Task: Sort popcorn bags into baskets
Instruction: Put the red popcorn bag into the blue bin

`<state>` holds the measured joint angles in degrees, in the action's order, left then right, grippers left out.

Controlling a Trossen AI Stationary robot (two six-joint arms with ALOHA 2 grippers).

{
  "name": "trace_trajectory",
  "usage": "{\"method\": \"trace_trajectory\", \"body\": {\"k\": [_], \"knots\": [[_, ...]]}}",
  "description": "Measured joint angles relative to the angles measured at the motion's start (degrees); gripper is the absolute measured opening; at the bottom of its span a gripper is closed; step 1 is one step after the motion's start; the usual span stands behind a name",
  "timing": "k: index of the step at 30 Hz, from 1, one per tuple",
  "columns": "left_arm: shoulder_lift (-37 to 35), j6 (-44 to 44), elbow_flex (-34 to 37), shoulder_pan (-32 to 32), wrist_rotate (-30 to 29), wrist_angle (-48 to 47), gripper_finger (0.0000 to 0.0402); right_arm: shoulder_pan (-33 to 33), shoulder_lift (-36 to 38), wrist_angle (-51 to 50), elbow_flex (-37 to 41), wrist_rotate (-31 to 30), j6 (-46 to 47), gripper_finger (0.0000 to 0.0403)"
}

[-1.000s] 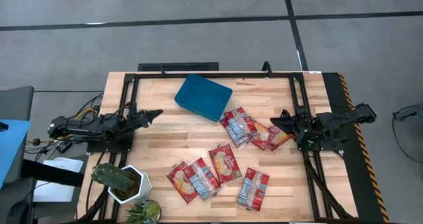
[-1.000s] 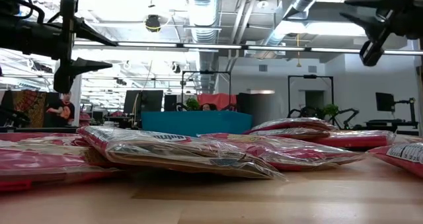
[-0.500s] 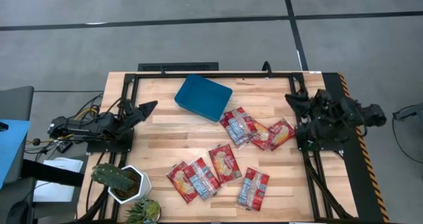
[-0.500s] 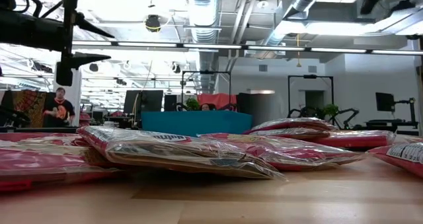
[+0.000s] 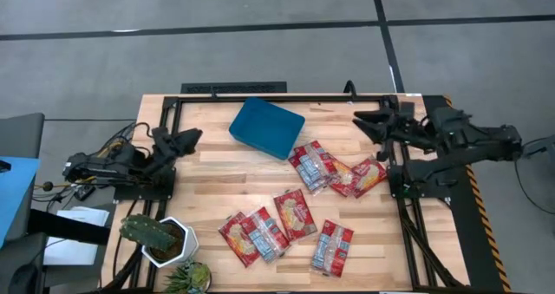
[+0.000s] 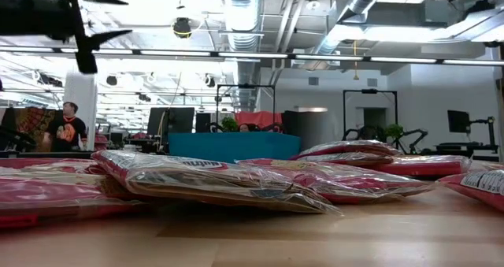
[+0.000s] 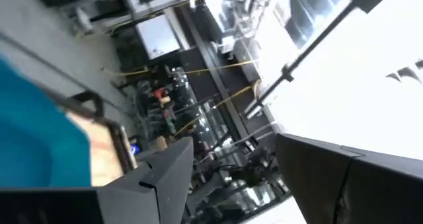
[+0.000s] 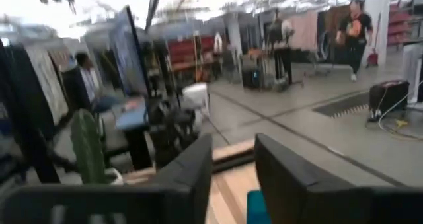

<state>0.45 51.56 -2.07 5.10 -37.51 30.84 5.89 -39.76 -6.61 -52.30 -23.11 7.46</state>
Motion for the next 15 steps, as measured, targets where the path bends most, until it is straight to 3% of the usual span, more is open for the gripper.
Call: {"method": "trace_trajectory", "body": {"k": [8,15], "knots": [[0.8,-16.75,-9.07,0.0,1.79,-0.39,0.0206,-4.4,-13.94,-8.99,-3.91,1.59,2.5,0.0278],[4.29,-24.93,-17.63,-0.02,2.15,-9.87,0.023,-10.19,-27.12,-19.15,-3.98,2.16,6.61,0.0305]]}}
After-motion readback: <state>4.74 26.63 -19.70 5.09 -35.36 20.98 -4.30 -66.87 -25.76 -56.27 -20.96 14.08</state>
